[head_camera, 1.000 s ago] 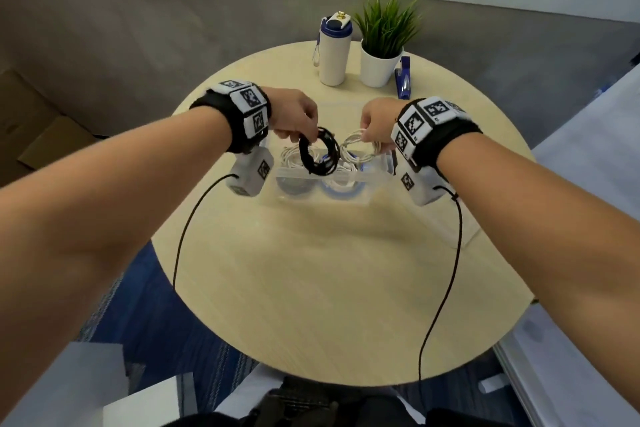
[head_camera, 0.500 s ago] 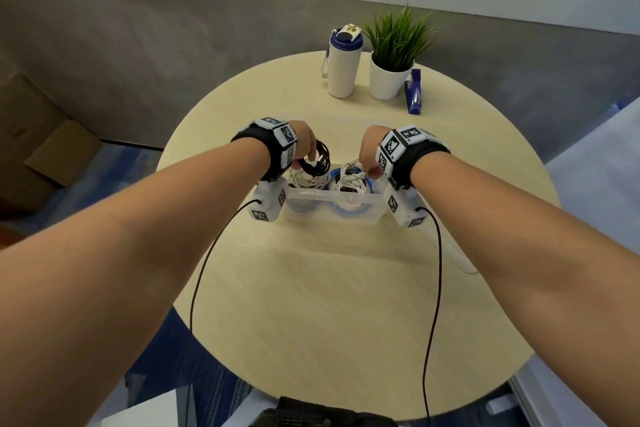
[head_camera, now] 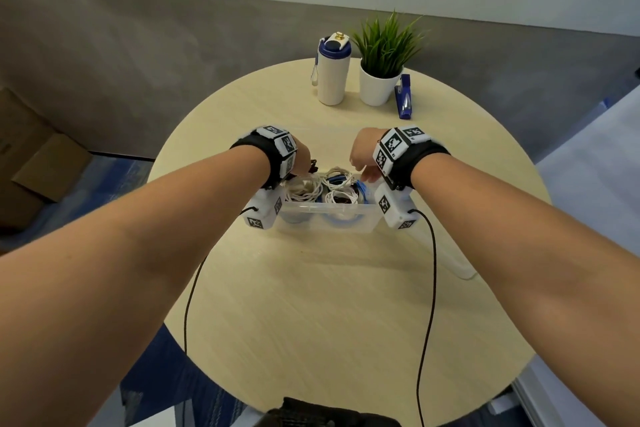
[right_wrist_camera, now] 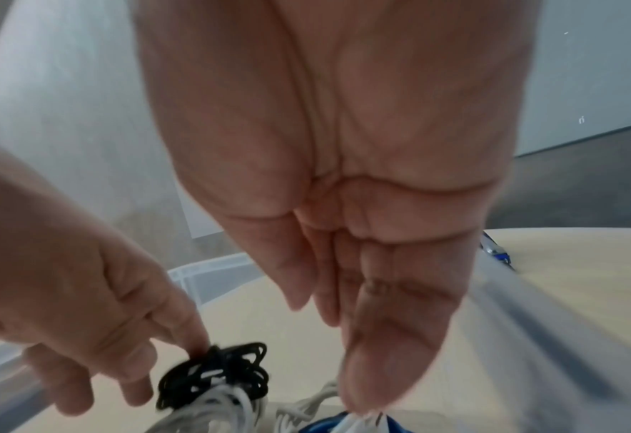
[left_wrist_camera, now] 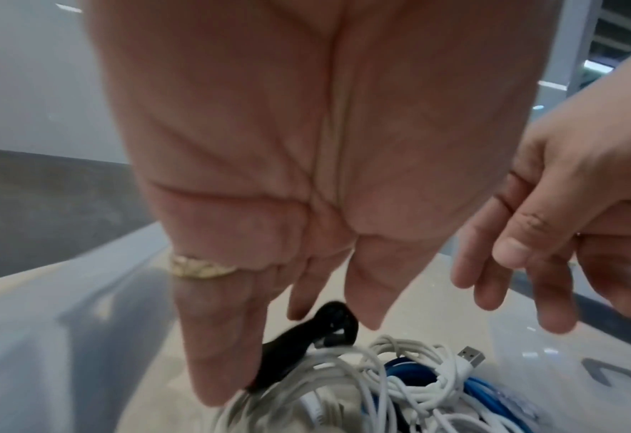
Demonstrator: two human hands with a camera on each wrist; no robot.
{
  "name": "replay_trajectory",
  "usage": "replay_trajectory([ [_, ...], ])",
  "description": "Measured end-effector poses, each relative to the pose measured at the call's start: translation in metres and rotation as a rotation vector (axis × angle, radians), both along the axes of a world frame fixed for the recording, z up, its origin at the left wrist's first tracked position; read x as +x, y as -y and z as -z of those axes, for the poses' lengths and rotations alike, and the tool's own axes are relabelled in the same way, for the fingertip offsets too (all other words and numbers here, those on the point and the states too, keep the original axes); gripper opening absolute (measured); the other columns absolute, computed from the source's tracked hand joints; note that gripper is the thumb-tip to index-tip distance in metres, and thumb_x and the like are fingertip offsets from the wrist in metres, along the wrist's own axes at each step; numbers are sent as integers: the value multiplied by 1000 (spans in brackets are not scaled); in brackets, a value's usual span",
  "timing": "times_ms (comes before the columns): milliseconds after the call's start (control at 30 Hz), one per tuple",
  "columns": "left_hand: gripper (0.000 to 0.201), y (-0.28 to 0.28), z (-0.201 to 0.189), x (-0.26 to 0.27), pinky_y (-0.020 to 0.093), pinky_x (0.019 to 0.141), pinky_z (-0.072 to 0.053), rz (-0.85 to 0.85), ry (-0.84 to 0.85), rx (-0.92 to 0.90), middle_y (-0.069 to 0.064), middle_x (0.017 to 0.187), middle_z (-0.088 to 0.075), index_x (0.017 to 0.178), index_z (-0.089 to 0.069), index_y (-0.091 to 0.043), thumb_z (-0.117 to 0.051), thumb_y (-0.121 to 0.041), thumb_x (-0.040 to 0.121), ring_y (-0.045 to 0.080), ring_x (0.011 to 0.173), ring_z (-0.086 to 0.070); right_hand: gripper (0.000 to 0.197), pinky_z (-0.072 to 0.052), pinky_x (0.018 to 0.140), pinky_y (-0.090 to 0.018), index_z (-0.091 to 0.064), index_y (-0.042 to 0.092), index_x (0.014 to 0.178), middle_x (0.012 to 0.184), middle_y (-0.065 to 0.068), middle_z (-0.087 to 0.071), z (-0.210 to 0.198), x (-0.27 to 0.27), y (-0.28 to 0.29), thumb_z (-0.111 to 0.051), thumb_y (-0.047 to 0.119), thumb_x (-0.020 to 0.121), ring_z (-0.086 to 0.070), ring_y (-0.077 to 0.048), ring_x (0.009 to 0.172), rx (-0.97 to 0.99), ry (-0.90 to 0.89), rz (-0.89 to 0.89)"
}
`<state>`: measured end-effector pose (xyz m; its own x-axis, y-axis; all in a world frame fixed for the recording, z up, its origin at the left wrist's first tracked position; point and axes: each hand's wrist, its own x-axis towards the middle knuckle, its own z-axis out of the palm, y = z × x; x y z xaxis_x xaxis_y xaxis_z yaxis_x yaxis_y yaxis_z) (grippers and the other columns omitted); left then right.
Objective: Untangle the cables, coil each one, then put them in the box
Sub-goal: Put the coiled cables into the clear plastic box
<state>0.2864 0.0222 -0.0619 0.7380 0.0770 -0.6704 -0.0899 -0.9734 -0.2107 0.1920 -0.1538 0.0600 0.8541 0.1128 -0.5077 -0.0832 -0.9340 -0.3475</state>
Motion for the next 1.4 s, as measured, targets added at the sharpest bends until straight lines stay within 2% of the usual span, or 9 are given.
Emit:
replay_trajectory([
  [100, 46, 19, -84, -69, 31, 79, -48, 151, 104, 9, 6, 88, -63, 96, -61, -1, -50, -46, 92, 24, 78, -58, 21, -55, 77, -38, -64, -6, 93, 96, -14, -70, -5, 7, 6, -50, 10, 91, -68, -30, 84, -58, 132, 73],
  [200, 47, 41, -139, -110, 37, 98, -39, 228, 139, -159, 14, 130, -55, 127, -51, 0, -42, -37, 99, 28, 111, -52, 18, -43, 70, -32, -58, -3, 98, 98, -14, -59, -15, 3, 31, -46, 8, 92, -58, -31, 90, -128, 323, 219],
  [300, 44, 54, -156, -129, 36, 98, -44, 253, 106, -381, 6, 126, -59, 127, -55, -13, -48, -42, 95, 26, 114, -57, 19, -43, 74, -34, -60, -4, 99, 103, -18, -61, 0, -14, 74, -47, 7, 93, -59, -36, 101, -176, 295, 380],
  [467, 46, 81, -141, -168, 30, 83, -43, 410, -12, -419, -3, 114, -59, 120, -56, -19, -65, -45, 84, 17, 98, -54, 35, -47, 94, -36, -59, 6, 124, 125, -15, -58, 67, -58, 122, -51, 17, 92, -55, -32, 117, -211, 32, 306],
  [633, 28, 95, -125, -178, 28, 73, -35, 505, 97, -378, 0, 103, -48, 118, -52, -14, -55, -14, 90, 20, 91, -46, 49, -41, 105, -35, -47, 18, 138, 144, -6, -45, 93, -105, 121, -48, 5, 91, -47, -28, 128, -158, -21, 151],
  [767, 20, 94, -115, -172, 36, 80, -46, 473, 172, -418, 6, 107, -59, 105, -57, -17, -53, -9, 87, 27, 96, -56, 48, -44, 102, -31, -59, 27, 128, 139, -2, -50, 97, -115, 121, -55, 2, 87, -50, -25, 124, -137, -1, 157],
  [1067, 39, 88, -100, -176, 37, 84, -43, 384, 457, -498, 12, 117, -57, 128, -53, -17, -54, -10, 89, 32, 105, -55, 13, -52, 89, -33, -77, 24, 83, 105, 5, -63, 98, -128, 119, -78, 18, 71, -53, -19, 109, -152, -41, 48],
  [1167, 20, 97, -94, -194, 39, 80, -43, 545, 668, -705, 16, 101, -61, 104, -64, -5, -63, -10, 84, 35, 92, -56, 7, -52, 85, -30, -72, 20, 84, 96, 2, -68, 95, -124, 120, -66, 19, 81, -63, -21, 100, -130, 24, 49],
  [1400, 39, 130, -67, -218, 37, 95, -43, 249, 195, -487, 14, 130, -52, 129, -50, -6, -47, -28, 97, 30, 119, -51, 65, -36, 105, -50, -34, 7, 134, 138, -19, -32, 103, -135, 148, -63, 36, 83, -33, -41, 128, -307, -3, 541],
])
